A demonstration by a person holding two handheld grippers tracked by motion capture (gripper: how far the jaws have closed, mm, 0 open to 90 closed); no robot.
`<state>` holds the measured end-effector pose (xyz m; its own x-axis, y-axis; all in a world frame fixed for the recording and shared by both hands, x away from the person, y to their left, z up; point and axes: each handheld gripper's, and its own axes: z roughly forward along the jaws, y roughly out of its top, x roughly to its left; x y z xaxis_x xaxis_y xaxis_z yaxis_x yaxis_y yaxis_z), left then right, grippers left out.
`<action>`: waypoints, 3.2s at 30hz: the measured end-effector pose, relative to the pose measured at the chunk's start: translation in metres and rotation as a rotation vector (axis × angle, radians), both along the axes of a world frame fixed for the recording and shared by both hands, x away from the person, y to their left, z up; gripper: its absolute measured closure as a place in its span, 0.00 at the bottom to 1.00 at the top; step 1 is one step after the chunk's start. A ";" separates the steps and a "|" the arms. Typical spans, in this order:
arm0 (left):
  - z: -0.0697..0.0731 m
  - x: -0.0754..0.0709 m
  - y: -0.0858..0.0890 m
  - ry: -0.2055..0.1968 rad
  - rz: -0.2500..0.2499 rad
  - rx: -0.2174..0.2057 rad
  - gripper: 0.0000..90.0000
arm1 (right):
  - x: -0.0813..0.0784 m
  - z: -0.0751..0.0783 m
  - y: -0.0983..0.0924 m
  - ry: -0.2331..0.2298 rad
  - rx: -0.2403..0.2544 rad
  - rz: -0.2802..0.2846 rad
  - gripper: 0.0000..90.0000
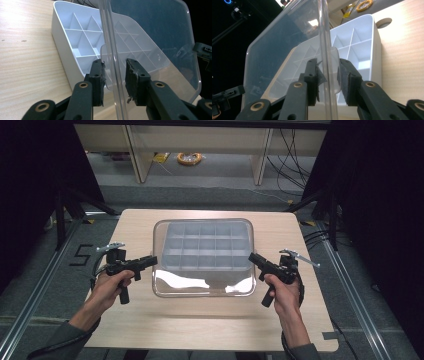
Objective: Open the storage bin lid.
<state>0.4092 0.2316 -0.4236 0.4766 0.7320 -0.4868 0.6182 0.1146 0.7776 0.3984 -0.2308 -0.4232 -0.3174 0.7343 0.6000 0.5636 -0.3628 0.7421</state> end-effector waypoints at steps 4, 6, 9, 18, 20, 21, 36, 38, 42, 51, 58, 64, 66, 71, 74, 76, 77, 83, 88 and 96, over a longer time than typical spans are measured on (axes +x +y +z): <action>-0.005 -0.008 0.001 0.012 -0.013 -0.014 0.76 | -0.011 -0.009 -0.003 0.002 0.007 -0.006 0.78; -0.010 -0.011 0.001 0.011 -0.020 -0.013 0.75 | -0.016 -0.014 -0.003 0.006 0.009 -0.001 0.78; -0.016 -0.016 0.003 0.017 -0.027 -0.025 0.77 | -0.027 -0.022 -0.003 0.024 -0.006 0.006 0.78; -0.032 -0.036 0.006 0.040 -0.017 -0.024 0.77 | -0.040 -0.028 0.001 0.060 0.010 0.001 0.78; -0.035 -0.039 0.007 0.046 -0.024 -0.021 0.77 | -0.042 -0.031 0.001 0.043 -0.023 0.009 0.78; -0.037 -0.041 0.007 0.045 -0.031 -0.025 0.77 | -0.043 -0.031 0.001 0.040 -0.026 0.005 0.78; -0.054 -0.075 0.007 0.067 -0.033 -0.005 0.77 | -0.080 -0.052 0.003 0.076 -0.034 0.019 0.77; -0.055 -0.078 0.007 0.061 -0.026 -0.004 0.77 | -0.082 -0.054 0.003 0.089 -0.032 0.013 0.77; -0.054 -0.086 0.008 0.065 -0.031 -0.003 0.77 | -0.087 -0.055 0.004 0.080 -0.029 0.019 0.76; -0.063 -0.099 0.006 0.093 -0.043 -0.002 0.77 | -0.103 -0.056 0.004 0.120 -0.008 0.009 0.76; -0.069 -0.108 0.003 0.100 -0.040 0.041 0.76 | -0.111 -0.065 0.004 0.121 -0.074 0.004 0.75; -0.072 -0.108 -0.001 0.100 -0.027 0.057 0.75 | -0.112 -0.067 0.006 0.120 -0.081 0.005 0.75; -0.073 -0.108 0.000 0.107 -0.032 0.064 0.74 | -0.112 -0.069 0.007 0.126 -0.095 -0.004 0.74; -0.077 -0.107 -0.001 0.131 -0.036 0.097 0.71 | -0.112 -0.072 0.008 0.136 -0.123 0.007 0.74; -0.079 -0.105 -0.003 0.135 -0.039 0.101 0.71 | -0.112 -0.073 0.007 0.178 -0.126 0.007 0.74; -0.079 -0.105 -0.003 0.137 -0.038 0.103 0.71 | -0.110 -0.076 0.007 0.168 -0.122 0.018 0.74; -0.079 -0.106 -0.003 0.132 -0.027 0.102 0.71 | -0.110 -0.076 0.007 0.169 -0.126 0.022 0.74; -0.082 -0.105 -0.004 0.159 -0.051 0.115 0.69 | -0.110 -0.079 0.008 0.186 -0.144 0.024 0.73; -0.084 -0.103 -0.005 0.175 -0.050 0.114 0.68 | -0.111 -0.078 0.010 0.225 -0.117 0.011 0.72; -0.086 -0.101 -0.007 0.192 -0.048 0.118 0.67 | -0.109 -0.082 0.008 0.236 -0.139 0.024 0.71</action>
